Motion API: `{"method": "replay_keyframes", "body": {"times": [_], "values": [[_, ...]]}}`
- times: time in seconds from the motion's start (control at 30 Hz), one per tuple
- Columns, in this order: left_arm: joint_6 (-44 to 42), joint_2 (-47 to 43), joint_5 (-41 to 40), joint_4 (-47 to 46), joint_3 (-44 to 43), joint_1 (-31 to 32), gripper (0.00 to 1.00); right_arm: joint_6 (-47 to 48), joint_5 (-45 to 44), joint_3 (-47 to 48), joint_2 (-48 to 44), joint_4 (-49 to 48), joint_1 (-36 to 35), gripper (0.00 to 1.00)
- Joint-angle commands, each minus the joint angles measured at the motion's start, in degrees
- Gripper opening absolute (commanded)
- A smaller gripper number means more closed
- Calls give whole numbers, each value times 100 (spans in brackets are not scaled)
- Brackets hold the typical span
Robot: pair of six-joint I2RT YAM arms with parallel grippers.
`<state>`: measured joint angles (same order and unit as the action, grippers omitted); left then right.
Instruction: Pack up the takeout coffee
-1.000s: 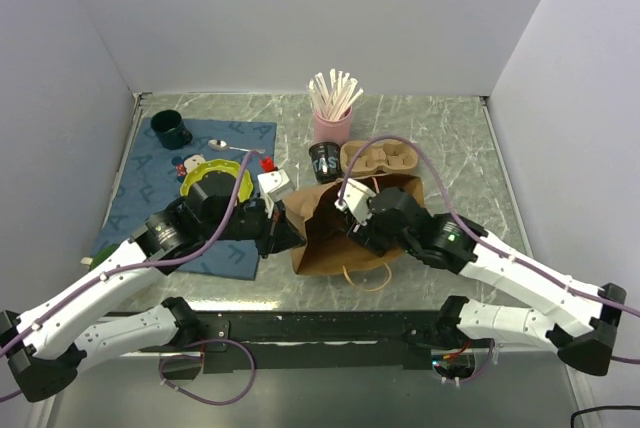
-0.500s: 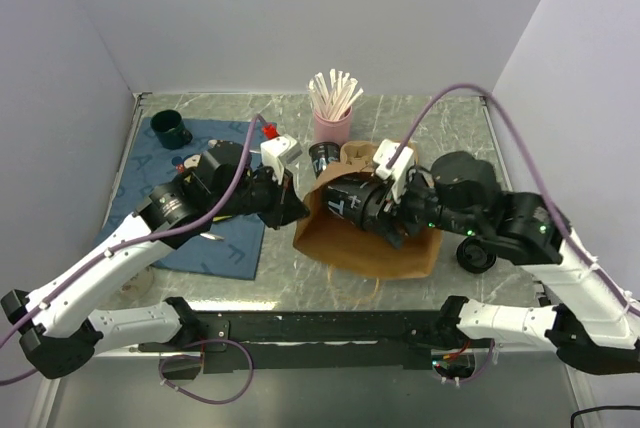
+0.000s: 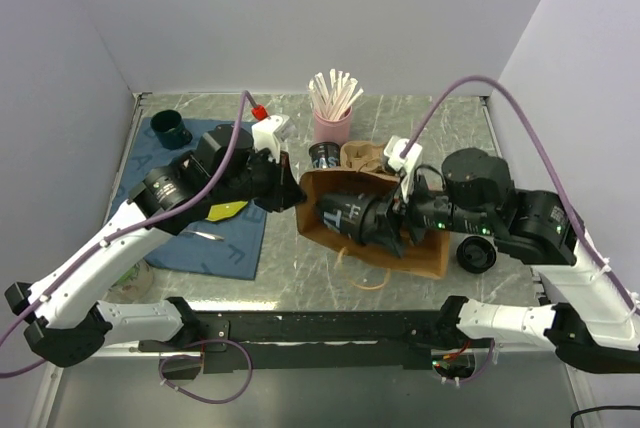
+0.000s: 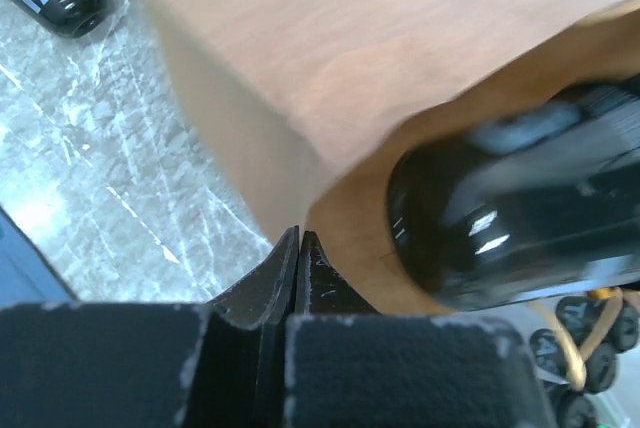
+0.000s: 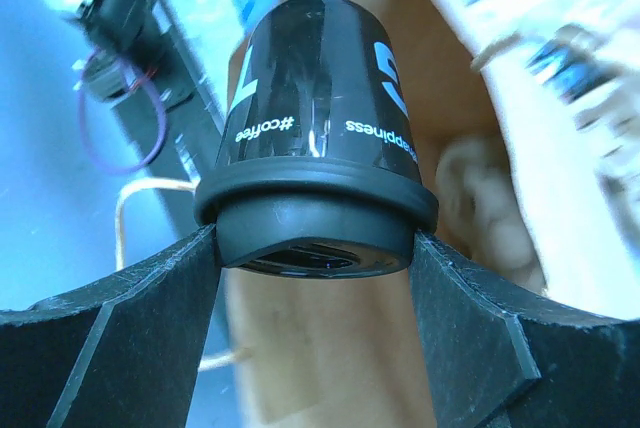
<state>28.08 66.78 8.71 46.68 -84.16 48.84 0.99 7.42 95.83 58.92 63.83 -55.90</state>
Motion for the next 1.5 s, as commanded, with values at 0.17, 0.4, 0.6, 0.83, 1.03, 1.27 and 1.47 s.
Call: {"method": "replay_keyframes", "body": {"times": [0.17,0.4,0.6,0.83,1.03,1.27,1.47], "values": [[418,36,-851,965,-285,11,1,-1319,1033,-838,-873,-1240,0,46],[593,536,-1082,1774,-890,12,1,-1558,772,-497,-593,-2077,18,46],[726,696,-1310,2100,-1015,12,1,-1559,-2215,1541,286,-909,44,45],[673,582,-1416,2030,-962,12,1,-1917,-4608,3054,832,944,193,41],[524,107,-1047,1548,-435,12,1,-2673,-4277,2986,1060,2447,1062,44],[216,-595,-818,1283,109,3,1,-2745,-1774,1598,903,2617,3118,44],[75,-1123,-739,1151,426,12,1,-2727,-226,315,841,2625,4122,43]]}}
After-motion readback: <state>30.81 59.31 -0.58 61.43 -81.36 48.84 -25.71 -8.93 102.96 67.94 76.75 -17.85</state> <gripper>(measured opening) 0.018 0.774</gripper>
